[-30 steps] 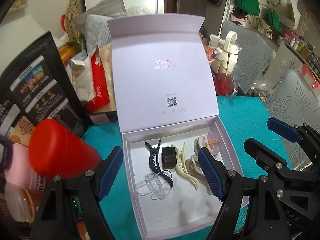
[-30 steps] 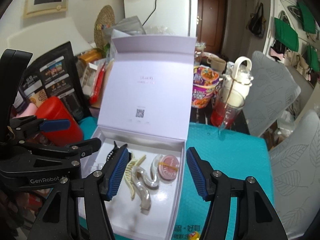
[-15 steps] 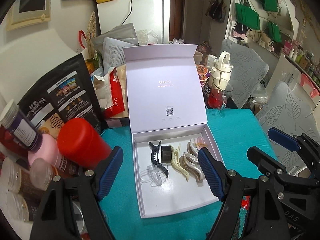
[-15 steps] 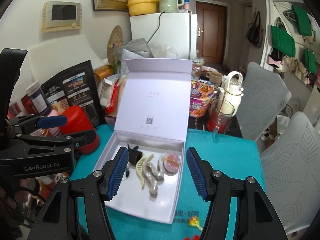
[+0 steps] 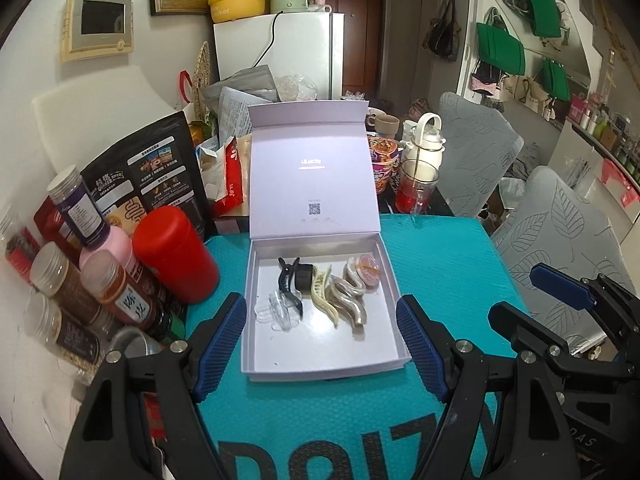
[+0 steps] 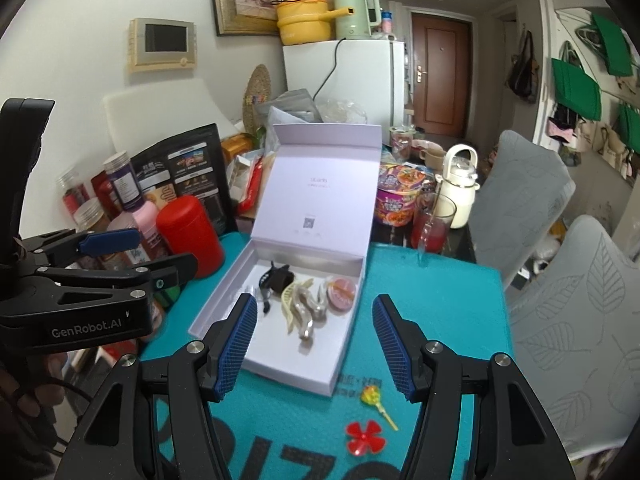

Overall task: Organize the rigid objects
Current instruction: 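Move both open tools back over the table toward the remaining items, then lower the left tool onto the red pinwheel and grasp it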

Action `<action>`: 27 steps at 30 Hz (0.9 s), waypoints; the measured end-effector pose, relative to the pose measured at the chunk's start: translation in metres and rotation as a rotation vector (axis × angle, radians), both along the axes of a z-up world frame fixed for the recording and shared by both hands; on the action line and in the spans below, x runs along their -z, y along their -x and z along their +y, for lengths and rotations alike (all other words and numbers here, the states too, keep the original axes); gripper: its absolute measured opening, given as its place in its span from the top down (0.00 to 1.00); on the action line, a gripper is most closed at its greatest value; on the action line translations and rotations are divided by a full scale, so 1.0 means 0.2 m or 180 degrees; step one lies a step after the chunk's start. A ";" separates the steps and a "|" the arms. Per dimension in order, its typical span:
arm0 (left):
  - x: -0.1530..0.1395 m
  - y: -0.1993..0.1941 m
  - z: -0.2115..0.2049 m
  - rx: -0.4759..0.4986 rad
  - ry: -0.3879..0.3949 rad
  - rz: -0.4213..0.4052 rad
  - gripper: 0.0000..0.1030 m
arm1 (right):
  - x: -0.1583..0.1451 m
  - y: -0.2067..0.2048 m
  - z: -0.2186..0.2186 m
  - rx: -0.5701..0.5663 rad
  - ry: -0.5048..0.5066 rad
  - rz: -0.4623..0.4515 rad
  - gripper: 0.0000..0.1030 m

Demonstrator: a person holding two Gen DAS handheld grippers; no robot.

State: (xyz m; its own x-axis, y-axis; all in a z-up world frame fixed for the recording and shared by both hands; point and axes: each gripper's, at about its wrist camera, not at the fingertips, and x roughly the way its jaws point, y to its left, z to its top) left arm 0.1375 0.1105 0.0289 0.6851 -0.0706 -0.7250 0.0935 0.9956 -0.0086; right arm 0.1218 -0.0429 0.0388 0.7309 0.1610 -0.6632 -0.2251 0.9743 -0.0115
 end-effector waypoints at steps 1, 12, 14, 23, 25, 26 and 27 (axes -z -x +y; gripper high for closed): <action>0.00 0.02 -0.02 -0.0013 0.0001 -0.0009 0.25 | -0.01 0.03 -0.02 -0.0017 0.0000 -0.0002 0.41; 0.00 0.26 -0.29 -0.0037 0.0054 -0.0017 0.25 | -0.01 0.28 -0.26 -0.0144 0.0000 0.0001 0.41; 0.01 0.30 -0.34 -0.0035 0.0081 0.0020 0.25 | -0.01 0.32 -0.31 -0.0134 -0.0003 0.0017 0.41; 0.08 0.41 -0.48 0.0001 0.0057 0.0104 0.25 | 0.04 0.45 -0.47 -0.0047 0.0005 0.0104 0.41; 0.11 0.41 -0.49 0.0015 0.0079 0.0150 0.25 | 0.07 0.47 -0.50 -0.0001 0.0012 0.0148 0.41; 0.12 0.40 -0.49 0.0031 0.0092 0.0179 0.25 | 0.08 0.47 -0.51 0.0017 0.0011 0.0170 0.41; 0.14 0.40 -0.50 0.0037 0.0094 0.0209 0.25 | 0.10 0.48 -0.52 0.0038 0.0013 0.0193 0.41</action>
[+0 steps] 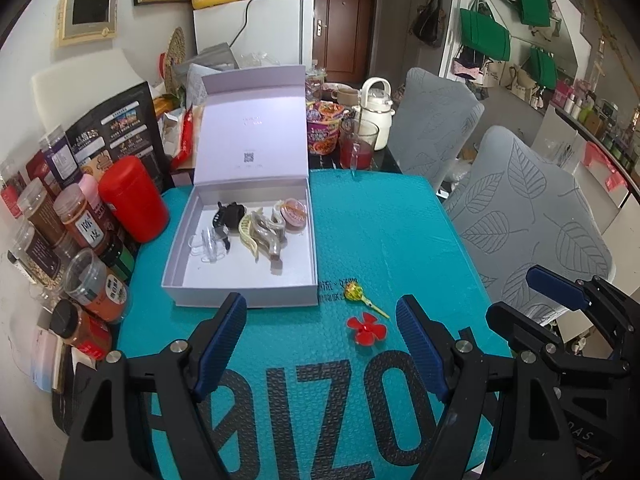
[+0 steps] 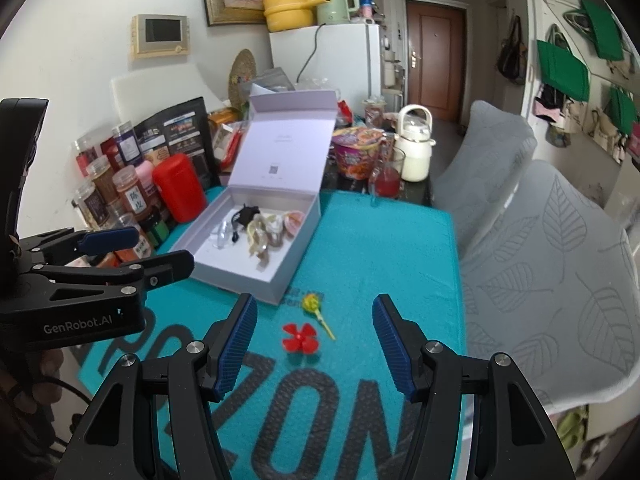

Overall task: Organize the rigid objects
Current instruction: 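Lower the left tool onto the red pinwheel and grasp it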

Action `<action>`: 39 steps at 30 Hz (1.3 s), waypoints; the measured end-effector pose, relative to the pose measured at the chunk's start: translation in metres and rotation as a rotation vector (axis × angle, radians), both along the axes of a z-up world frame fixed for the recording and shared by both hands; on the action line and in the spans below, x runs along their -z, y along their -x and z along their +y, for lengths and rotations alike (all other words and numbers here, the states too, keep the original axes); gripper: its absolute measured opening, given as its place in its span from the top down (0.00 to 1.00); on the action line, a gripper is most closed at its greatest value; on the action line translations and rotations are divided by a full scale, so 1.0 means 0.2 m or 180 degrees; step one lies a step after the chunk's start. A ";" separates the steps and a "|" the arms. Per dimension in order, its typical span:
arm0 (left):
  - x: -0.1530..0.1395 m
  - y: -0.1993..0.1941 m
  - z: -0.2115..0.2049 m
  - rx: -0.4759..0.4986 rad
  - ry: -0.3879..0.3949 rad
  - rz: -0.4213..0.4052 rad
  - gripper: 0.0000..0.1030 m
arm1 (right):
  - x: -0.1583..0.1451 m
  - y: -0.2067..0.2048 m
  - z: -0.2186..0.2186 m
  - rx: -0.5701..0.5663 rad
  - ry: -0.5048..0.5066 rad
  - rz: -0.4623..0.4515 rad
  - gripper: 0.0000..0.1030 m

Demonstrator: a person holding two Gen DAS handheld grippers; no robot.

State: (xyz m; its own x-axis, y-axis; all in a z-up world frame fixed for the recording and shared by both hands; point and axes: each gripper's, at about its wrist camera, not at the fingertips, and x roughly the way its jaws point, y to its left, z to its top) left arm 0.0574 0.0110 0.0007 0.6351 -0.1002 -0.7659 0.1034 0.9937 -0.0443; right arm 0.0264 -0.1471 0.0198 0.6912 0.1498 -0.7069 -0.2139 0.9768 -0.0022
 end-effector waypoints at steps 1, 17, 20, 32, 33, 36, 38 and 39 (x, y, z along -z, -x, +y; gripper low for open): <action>0.02 0.00 0.00 -0.0003 -0.0006 0.0029 0.25 | 0.02 0.00 -0.01 0.0022 0.0004 0.0020 0.41; 0.33 -0.08 0.04 0.0045 0.0027 0.0370 0.25 | 0.35 -0.09 -0.09 0.0264 -0.0009 0.0536 0.41; 0.38 -0.11 0.04 0.0090 0.0054 0.0430 0.25 | 0.39 -0.12 -0.09 0.0299 -0.0031 0.0609 0.41; 0.60 -0.28 -0.10 0.0472 0.0203 0.0671 0.25 | 0.57 -0.23 -0.20 0.0549 -0.0031 0.0883 0.39; 0.61 -0.29 -0.11 0.0512 0.0214 0.0700 0.25 | 0.59 -0.23 -0.22 0.0591 -0.0035 0.0911 0.39; 0.67 -0.33 -0.16 0.0612 0.0252 0.0769 0.25 | 0.63 -0.24 -0.28 0.0715 -0.0040 0.0981 0.39; 0.71 -0.35 -0.19 0.0660 0.0270 0.0795 0.25 | 0.65 -0.25 -0.31 0.0785 -0.0040 0.1024 0.39; 0.73 -0.36 -0.20 0.0679 0.0276 0.0806 0.25 | 0.66 -0.25 -0.32 0.0815 -0.0038 0.1040 0.39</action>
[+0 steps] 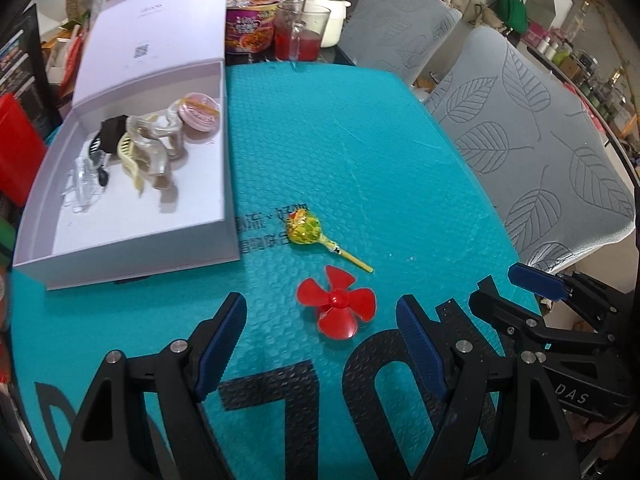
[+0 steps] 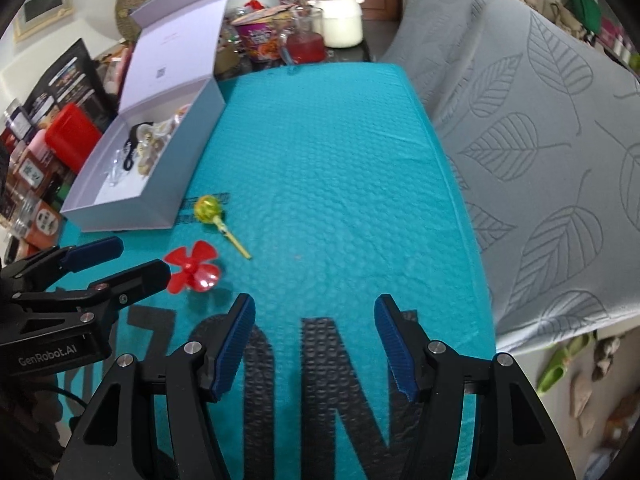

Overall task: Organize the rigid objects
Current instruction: 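Lower the left tool onto the red pinwheel and grasp it, then grasp the yellow lollipop with the right tool while the left holds the pinwheel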

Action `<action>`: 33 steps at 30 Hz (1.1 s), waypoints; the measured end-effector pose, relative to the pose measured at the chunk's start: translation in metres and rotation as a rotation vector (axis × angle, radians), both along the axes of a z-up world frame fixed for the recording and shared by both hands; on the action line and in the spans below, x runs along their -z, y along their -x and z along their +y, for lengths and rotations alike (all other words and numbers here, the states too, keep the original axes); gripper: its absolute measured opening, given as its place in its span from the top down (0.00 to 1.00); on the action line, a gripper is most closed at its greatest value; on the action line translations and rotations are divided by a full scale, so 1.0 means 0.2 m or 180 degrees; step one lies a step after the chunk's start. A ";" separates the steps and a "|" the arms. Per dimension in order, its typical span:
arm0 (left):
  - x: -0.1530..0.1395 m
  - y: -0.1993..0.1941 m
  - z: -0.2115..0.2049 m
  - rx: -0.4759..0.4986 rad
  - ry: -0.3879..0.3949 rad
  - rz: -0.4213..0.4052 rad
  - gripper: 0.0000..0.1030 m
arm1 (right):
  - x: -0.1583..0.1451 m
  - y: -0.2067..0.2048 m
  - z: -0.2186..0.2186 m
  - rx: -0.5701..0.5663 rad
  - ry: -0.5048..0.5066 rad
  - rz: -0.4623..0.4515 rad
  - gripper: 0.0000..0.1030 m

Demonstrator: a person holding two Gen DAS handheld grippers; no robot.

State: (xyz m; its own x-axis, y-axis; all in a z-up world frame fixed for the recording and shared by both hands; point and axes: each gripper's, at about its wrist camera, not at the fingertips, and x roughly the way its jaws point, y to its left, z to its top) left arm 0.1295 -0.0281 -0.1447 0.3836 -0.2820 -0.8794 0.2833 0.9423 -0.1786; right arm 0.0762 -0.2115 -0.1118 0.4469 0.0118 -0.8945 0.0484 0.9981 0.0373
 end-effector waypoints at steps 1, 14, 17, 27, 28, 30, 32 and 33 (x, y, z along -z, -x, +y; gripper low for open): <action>0.02 -0.01 -0.01 0.0016 0.0010 0.0012 0.25 | 0.01 0.00 -0.01 0.0023 0.0005 0.0011 0.39; 0.18 -0.08 -0.04 0.0108 0.0138 0.0128 0.25 | 0.13 -0.10 -0.04 0.0120 0.0067 0.0149 0.39; 0.20 -0.07 -0.05 0.0159 0.0133 0.0129 0.25 | 0.15 -0.11 -0.04 0.0132 0.0140 0.0166 0.39; 0.23 -0.10 -0.06 0.0187 0.0127 0.0017 0.52 | 0.18 -0.15 -0.03 0.0176 0.0143 0.0231 0.39; 0.22 -0.09 -0.06 0.0192 0.0124 -0.0004 0.52 | 0.19 -0.15 -0.02 0.0168 0.0146 0.0229 0.39; 0.21 -0.08 -0.04 0.0206 0.0147 -0.0011 0.52 | 0.19 -0.16 -0.01 0.0139 0.0150 0.0222 0.39; 0.19 -0.08 -0.02 0.0216 0.0142 -0.0029 0.52 | 0.18 -0.18 0.00 0.0104 0.0141 0.0201 0.39; 0.18 -0.08 -0.01 0.0217 0.0128 -0.0040 0.52 | 0.18 -0.19 0.01 0.0086 0.0132 0.0191 0.39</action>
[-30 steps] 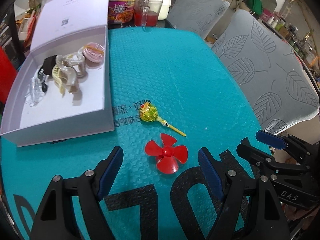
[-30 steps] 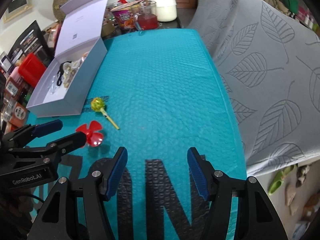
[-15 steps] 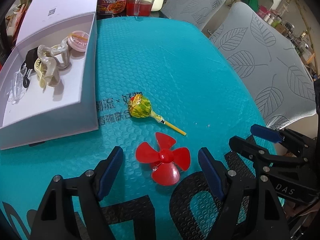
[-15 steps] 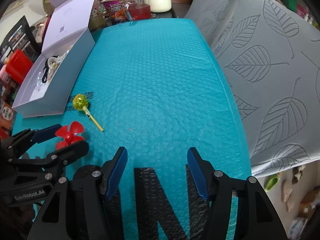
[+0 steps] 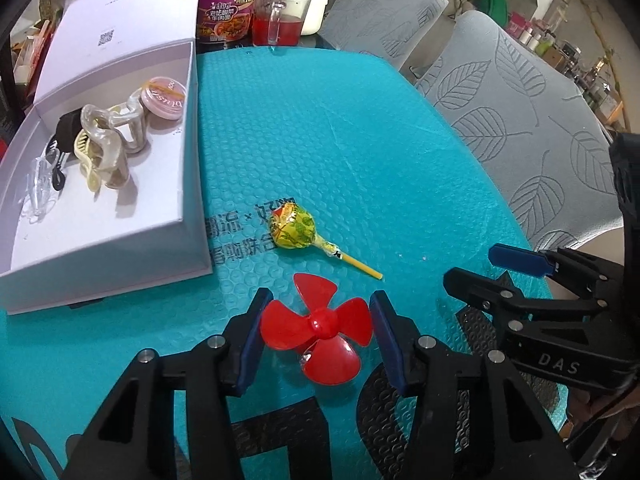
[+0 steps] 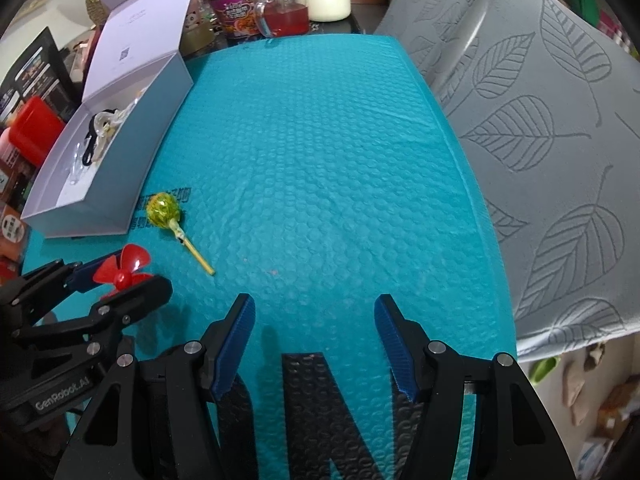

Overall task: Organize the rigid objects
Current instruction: 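Grasp the yellow lollipop with the right tool while the left holds the pinwheel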

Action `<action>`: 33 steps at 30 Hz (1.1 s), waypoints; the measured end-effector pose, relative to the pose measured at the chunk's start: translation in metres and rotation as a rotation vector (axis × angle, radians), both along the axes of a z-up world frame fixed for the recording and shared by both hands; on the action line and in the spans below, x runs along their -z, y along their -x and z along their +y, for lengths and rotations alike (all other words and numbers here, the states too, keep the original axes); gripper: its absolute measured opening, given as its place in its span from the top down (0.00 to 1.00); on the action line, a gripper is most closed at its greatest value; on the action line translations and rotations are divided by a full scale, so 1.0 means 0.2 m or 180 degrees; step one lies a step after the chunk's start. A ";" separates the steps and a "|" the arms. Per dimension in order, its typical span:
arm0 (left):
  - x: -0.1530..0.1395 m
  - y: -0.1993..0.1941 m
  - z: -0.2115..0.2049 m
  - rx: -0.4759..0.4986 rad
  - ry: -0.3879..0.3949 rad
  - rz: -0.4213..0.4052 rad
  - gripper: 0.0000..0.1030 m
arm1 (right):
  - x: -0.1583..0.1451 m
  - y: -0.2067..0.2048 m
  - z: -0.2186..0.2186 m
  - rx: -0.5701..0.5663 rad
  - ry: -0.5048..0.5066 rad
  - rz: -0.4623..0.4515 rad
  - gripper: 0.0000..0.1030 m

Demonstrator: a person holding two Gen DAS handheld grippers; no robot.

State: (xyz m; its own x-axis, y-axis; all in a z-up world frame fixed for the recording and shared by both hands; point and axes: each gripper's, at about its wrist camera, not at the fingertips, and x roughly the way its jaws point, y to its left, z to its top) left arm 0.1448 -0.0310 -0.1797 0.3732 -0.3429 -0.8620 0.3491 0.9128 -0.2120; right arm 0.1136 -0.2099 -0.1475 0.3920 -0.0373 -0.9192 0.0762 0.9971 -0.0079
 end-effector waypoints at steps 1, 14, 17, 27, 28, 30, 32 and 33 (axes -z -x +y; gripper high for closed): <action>-0.01 0.00 0.01 -0.0005 -0.0008 -0.0008 0.52 | 0.00 -0.01 0.01 -0.0027 -0.0008 -0.0010 0.39; -0.05 -0.03 0.26 -0.0382 -0.0056 0.0071 0.52 | 0.04 -0.16 0.19 -0.0406 -0.0122 -0.0036 0.39; -0.04 -0.04 0.31 -0.0480 -0.0047 0.0104 0.52 | 0.06 -0.20 0.25 -0.0541 -0.0138 -0.0025 0.39; -0.01 -0.03 0.44 -0.0666 -0.0036 0.0132 0.52 | 0.11 -0.33 0.42 -0.0894 -0.0127 -0.0004 0.40; 0.00 -0.04 0.45 -0.0686 -0.0038 0.0133 0.52 | 0.12 -0.34 0.43 -0.0928 -0.0116 -0.0004 0.41; 0.00 -0.03 0.48 -0.0729 -0.0056 0.0133 0.52 | 0.13 -0.35 0.46 -0.0980 -0.0114 0.0012 0.43; 0.00 -0.03 0.50 -0.0746 -0.0059 0.0134 0.52 | 0.13 -0.36 0.48 -0.1044 -0.0089 -0.0015 0.45; 0.00 -0.03 0.50 -0.0754 -0.0067 0.0128 0.52 | 0.14 -0.37 0.50 -0.1082 -0.0069 -0.0021 0.46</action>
